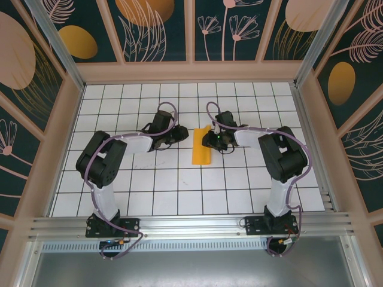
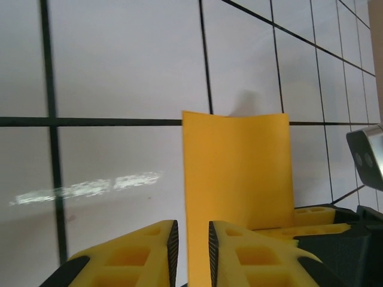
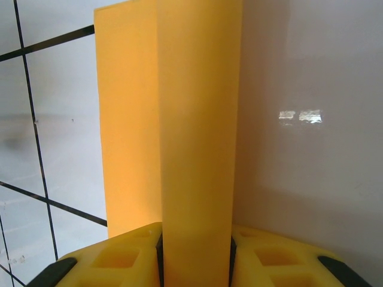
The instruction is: Fold a paper plane with a square sheet of paper (pick it up from the middle)
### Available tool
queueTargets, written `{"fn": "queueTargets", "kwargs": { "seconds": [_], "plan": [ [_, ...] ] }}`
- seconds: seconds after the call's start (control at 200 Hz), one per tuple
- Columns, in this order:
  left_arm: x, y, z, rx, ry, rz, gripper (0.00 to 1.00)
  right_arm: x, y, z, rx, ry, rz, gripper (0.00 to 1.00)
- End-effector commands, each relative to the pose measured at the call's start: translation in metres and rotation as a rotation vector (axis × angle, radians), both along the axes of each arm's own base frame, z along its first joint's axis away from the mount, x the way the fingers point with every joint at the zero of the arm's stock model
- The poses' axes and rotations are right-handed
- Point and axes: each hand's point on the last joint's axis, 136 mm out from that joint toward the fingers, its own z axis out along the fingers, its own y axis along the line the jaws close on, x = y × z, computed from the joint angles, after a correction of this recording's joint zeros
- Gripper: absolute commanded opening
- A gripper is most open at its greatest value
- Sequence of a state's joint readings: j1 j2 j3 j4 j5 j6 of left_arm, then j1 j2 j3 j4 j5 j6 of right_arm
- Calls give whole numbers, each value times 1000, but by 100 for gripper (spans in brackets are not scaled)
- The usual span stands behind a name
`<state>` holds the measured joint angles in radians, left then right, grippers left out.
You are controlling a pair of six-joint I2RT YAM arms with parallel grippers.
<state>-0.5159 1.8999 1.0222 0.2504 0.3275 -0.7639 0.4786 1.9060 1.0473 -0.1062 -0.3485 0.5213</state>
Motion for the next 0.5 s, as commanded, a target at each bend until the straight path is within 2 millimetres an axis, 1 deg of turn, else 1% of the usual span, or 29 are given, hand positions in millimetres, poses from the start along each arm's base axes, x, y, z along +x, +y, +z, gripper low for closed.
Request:
{"fn": "queueTargets", "kwargs": {
  "seconds": [0.0,0.205,0.38,0.495],
  "plan": [
    [-3,-22,1,-14,4,-63,20,-43,-47,-83,-247,187,-18,30],
    [-10,-35,-17,3,59,-105,12,-43,-46,-84,-243,191,-14,30],
    [-11,-46,-23,10,79,-143,6,-43,-46,-85,-244,192,-13,30],
    [-12,-49,-30,28,97,-153,4,-43,-46,-85,-246,192,-11,30]
  ]
}}
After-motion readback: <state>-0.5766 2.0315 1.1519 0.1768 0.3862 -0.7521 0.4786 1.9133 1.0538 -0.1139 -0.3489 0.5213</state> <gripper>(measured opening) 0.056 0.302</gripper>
